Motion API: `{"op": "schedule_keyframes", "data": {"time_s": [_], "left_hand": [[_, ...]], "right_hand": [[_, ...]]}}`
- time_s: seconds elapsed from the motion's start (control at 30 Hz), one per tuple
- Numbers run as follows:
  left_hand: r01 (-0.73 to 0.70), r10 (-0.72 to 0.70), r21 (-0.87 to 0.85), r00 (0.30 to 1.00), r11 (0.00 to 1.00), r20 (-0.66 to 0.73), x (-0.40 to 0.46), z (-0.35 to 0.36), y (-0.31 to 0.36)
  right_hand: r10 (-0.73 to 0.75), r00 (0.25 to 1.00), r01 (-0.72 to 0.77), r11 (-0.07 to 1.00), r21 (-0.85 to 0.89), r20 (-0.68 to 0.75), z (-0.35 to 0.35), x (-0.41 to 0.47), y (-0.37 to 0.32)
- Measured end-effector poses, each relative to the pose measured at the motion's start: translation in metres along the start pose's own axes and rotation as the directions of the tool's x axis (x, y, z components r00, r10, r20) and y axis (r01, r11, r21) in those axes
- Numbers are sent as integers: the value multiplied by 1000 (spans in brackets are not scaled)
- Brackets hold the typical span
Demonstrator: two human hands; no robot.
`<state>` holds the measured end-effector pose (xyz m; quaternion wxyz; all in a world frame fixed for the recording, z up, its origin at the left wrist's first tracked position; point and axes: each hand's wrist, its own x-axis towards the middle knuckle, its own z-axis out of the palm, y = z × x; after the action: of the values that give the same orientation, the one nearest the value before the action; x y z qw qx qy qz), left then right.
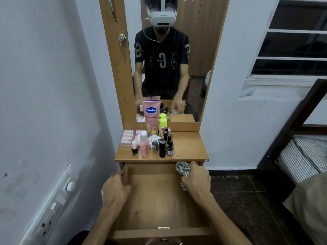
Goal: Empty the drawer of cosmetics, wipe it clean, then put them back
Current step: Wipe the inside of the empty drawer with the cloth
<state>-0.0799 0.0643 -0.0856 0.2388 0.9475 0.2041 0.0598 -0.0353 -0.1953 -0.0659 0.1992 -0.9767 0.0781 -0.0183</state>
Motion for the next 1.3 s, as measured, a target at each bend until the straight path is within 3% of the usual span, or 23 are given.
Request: {"op": "schedule_keyframes", "data": {"time_s": [0.3, 0.47, 0.67, 0.87, 1.0, 1.17, 1.3], "left_hand": [[-7, 9, -48, 999, 999, 45, 9, -1, -3], [-18, 20, -74, 999, 997, 30, 13, 5, -10], [4, -2, -90, 1000, 996, 30, 11, 3, -9], [-21, 21, -98, 1000, 995, 7, 9, 1, -9], [-17, 19, -98, 1000, 995, 19, 8, 2, -10], [-44, 45, -49, 999, 998, 18, 2, 6, -11], [-48, 49, -21, 999, 999, 20, -2, 7, -9]], "right_hand": [[13, 994, 8, 981, -193, 108, 46, 22, -20], [37, 978, -30, 999, -35, 208, 62, 20, -28], [-87, 937, 64, 995, 77, 338, 85, 10, -73], [-320, 853, 299, 947, 116, 412, 110, -8, -120], [-376, 815, 361, 925, 122, 440, 111, -17, -119], [-416, 648, 411, 896, 167, 637, 84, -30, -102], [-333, 385, 431, 890, 151, 861, 74, -57, -98]]}}
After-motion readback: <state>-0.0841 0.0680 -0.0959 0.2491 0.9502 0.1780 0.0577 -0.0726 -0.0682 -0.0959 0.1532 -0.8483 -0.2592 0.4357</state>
